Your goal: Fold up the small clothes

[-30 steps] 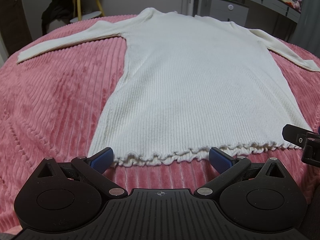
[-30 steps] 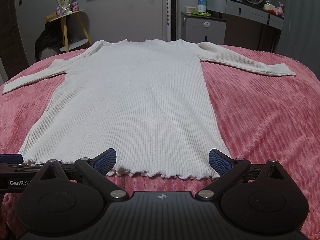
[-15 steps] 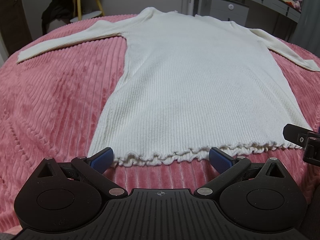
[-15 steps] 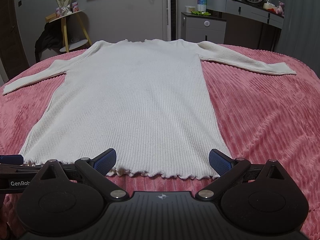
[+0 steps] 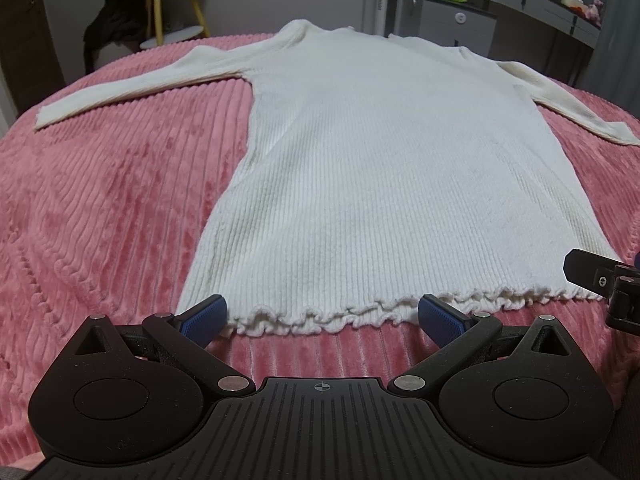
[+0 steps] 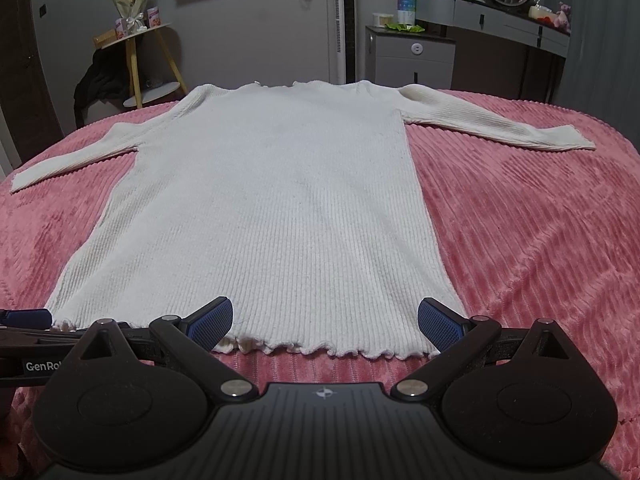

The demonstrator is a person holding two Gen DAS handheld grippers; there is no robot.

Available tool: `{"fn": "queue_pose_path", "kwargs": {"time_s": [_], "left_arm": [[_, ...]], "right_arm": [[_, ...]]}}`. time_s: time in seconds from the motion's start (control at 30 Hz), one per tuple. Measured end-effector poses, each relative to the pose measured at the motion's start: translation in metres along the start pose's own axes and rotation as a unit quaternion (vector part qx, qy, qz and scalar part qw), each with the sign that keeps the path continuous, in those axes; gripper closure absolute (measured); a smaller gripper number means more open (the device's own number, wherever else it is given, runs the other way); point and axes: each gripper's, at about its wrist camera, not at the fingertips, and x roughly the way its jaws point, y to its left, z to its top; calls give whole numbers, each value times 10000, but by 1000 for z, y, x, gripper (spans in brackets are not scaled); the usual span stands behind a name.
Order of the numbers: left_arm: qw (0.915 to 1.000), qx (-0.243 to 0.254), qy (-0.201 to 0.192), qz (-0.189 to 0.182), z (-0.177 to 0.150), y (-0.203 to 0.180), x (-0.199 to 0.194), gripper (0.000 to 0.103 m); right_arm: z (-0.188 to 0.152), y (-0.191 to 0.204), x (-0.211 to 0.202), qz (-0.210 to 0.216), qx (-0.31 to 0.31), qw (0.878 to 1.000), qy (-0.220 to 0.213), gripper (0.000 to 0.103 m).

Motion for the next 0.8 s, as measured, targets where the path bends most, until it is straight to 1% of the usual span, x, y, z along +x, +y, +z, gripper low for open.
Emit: {"fn": "queue_pose_path", "kwargs": {"time_s": [0.13, 0.23, 0.3, 0.4, 0.47, 0.5, 0.57, 0.67, 0.7, 0.77, 0.8], "left_arm": [[9999, -33, -128, -43, 2, 0, -6, 0], [9997, -13, -255, -55, 3, -1, -12, 0], [9995, -18, -324, -51, 7, -3, -14, 0], [9992, -122, -386, -77, 15, -3, -17, 0], [9991, -177, -387, -7, 23, -6, -16, 0], [9990, -199, -394, 26, 28, -8, -15, 0], [9987, -266, -438, 53, 39, -12, -10, 0], [9978, -334, -565, 99, 61, -21, 2, 0], [9973, -338, -634, 128, 69, -25, 7, 0], [9963, -353, -770, 175, 85, -32, 19, 0], [9956, -364, -838, 197, 93, -35, 26, 0]], "right_arm": [[1, -2, -4, 137, 27, 9999, -58, 4], [1, -6, -12, 413, 115, 9988, -252, 4], [3, -9, -17, 702, 191, 9967, -356, 4], [9, -18, -16, 1206, 370, 9918, -207, 4], [16, -25, -12, 1334, 461, 9900, -21, 4], [20, -30, -11, 1341, 486, 9898, -33, 4], [28, -49, -11, 1306, 769, 9881, -278, 4], [48, -98, 0, 1412, 1401, 9787, -512, 4], [55, -118, 6, 1315, 1614, 9761, -619, 4], [68, -161, 19, 944, 2017, 9715, -811, 4], [74, -185, 27, 798, 2237, 9670, -926, 4]]}}
